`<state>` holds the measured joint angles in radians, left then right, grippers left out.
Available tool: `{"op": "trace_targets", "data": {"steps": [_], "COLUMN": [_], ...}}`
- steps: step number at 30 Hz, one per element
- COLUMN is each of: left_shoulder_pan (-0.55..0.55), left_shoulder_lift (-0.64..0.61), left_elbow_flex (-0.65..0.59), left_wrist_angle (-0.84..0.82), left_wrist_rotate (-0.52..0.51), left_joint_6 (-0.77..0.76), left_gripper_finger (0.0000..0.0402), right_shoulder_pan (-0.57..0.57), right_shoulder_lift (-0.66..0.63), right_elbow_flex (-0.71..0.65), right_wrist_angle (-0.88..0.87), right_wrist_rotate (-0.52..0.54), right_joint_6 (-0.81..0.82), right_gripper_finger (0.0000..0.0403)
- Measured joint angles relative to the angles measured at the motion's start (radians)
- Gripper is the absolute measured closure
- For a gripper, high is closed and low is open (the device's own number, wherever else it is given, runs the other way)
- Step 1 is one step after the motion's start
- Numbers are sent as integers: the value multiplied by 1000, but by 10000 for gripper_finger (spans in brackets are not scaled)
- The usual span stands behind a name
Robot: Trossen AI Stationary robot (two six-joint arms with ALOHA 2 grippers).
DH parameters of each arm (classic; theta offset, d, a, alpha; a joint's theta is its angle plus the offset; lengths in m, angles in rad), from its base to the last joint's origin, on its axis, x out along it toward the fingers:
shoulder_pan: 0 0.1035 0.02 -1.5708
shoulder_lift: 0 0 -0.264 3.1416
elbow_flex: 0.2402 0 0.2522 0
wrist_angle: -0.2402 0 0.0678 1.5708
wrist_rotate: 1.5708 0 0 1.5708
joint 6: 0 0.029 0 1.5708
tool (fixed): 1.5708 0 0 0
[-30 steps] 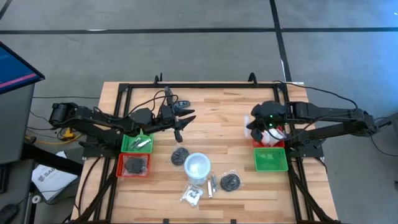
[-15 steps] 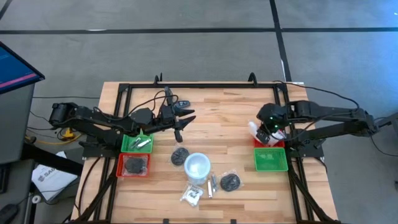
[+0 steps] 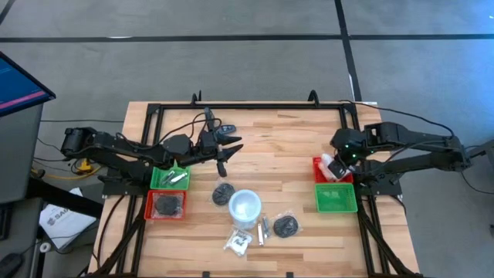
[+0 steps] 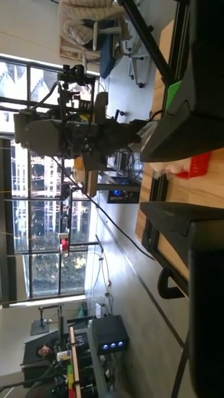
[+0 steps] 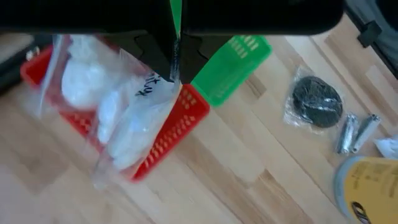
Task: Pick & Place Travel size toiletries
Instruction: Put the white vanity pack into the right red bin
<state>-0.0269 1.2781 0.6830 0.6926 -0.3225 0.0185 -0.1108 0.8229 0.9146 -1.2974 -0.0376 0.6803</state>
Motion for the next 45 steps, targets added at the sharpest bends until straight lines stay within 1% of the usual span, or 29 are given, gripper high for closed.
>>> {"op": "trace_targets", "data": {"steps": [4, 8, 10, 19, 26, 37, 41, 45], "left_shoulder_pan": [0, 0, 0, 0, 0, 0, 0, 0], "left_shoulder_lift": [0, 0, 0, 0, 0, 0, 0, 0], "left_elbow_flex": [0, 0, 0, 0, 0, 0, 0, 0], "left_wrist_angle": [-10, -13, -15, -21, -21, -23, -24, -24], "left_wrist_rotate": [0, 1, 1, 2, 5, 4, 4, 4], "left_joint_6": [0, 0, 0, 0, 0, 0, 0, 0], "left_gripper_finger": [298, 298, 298, 298, 298, 298, 298, 298], "right_shoulder_pan": [0, 0, 0, 46, 71, 71, 64, 40], "right_shoulder_lift": [-16, -5, 5, 57, 118, 225, 247, 244], "right_elbow_flex": [0, -3, -3, -3, -3, -3, -3, -8], "right_wrist_angle": [-46, -71, -71, -59, -56, -52, -52, -16], "right_wrist_rotate": [-21, -25, -42, -43, -17, 7, 36, 38], "right_joint_6": [31, 52, 50, 54, 62, 51, 42, 6], "right_gripper_finger": [403, 403, 403, 403, 403, 403, 403, 403]}}
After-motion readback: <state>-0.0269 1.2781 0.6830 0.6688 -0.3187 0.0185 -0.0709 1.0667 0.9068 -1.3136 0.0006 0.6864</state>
